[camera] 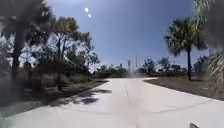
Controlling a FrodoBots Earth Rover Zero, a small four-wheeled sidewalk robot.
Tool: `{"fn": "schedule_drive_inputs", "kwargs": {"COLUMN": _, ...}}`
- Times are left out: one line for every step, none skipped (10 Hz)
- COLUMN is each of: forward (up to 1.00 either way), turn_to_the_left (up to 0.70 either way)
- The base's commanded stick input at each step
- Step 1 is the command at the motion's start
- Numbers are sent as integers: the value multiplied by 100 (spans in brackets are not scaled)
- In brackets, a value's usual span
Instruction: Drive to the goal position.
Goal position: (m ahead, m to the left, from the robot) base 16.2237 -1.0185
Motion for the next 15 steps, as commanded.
{"fn": "schedule_drive_inputs", "kwargs": {"forward": 70, "turn_to_the_left": 0}}
{"fn": "schedule_drive_inputs", "kwargs": {"forward": 70, "turn_to_the_left": 0}}
{"fn": "schedule_drive_inputs", "kwargs": {"forward": 70, "turn_to_the_left": 0}}
{"fn": "schedule_drive_inputs", "kwargs": {"forward": 70, "turn_to_the_left": 0}}
{"fn": "schedule_drive_inputs", "kwargs": {"forward": 70, "turn_to_the_left": 0}}
{"fn": "schedule_drive_inputs", "kwargs": {"forward": 70, "turn_to_the_left": 0}}
{"fn": "schedule_drive_inputs", "kwargs": {"forward": 70, "turn_to_the_left": 0}}
{"fn": "schedule_drive_inputs", "kwargs": {"forward": 70, "turn_to_the_left": 0}}
{"fn": "schedule_drive_inputs", "kwargs": {"forward": 70, "turn_to_the_left": 0}}
{"fn": "schedule_drive_inputs", "kwargs": {"forward": 70, "turn_to_the_left": 0}}
{"fn": "schedule_drive_inputs", "kwargs": {"forward": 70, "turn_to_the_left": 0}}
{"fn": "schedule_drive_inputs", "kwargs": {"forward": 70, "turn_to_the_left": 0}}
{"fn": "schedule_drive_inputs", "kwargs": {"forward": 70, "turn_to_the_left": 0}}
{"fn": "schedule_drive_inputs", "kwargs": {"forward": 70, "turn_to_the_left": 0}}
{"fn": "schedule_drive_inputs", "kwargs": {"forward": 70, "turn_to_the_left": 0}}
